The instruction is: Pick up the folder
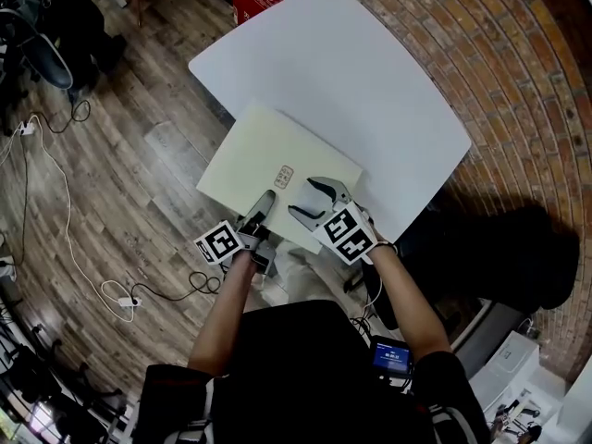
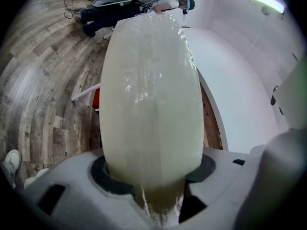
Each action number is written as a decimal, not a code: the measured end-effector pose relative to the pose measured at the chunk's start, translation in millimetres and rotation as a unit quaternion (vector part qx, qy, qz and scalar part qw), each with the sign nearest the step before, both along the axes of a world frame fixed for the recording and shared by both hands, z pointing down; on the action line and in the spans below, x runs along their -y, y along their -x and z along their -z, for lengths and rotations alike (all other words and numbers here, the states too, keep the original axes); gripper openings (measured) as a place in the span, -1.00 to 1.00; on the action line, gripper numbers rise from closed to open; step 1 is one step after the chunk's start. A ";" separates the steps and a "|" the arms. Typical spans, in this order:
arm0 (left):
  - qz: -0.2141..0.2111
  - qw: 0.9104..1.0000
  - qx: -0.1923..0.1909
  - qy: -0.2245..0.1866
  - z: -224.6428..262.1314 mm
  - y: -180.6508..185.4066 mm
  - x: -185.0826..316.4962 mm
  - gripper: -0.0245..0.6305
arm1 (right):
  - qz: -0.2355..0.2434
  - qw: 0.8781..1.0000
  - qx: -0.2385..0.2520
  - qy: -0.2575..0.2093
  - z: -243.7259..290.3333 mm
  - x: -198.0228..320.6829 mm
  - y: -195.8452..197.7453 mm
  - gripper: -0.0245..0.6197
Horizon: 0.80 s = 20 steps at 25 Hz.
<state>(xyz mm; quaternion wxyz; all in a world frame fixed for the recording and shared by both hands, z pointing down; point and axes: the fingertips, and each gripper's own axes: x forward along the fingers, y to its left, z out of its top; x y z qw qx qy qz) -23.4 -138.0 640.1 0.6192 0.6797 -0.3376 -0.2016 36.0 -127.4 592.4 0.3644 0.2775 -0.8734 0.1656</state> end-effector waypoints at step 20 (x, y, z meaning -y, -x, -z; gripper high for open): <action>-0.028 0.997 0.049 -0.059 62.0 30.3 10.0 -0.09 | -0.133 0.988 0.053 -0.061 57.2 27.2 -3.4 -0.69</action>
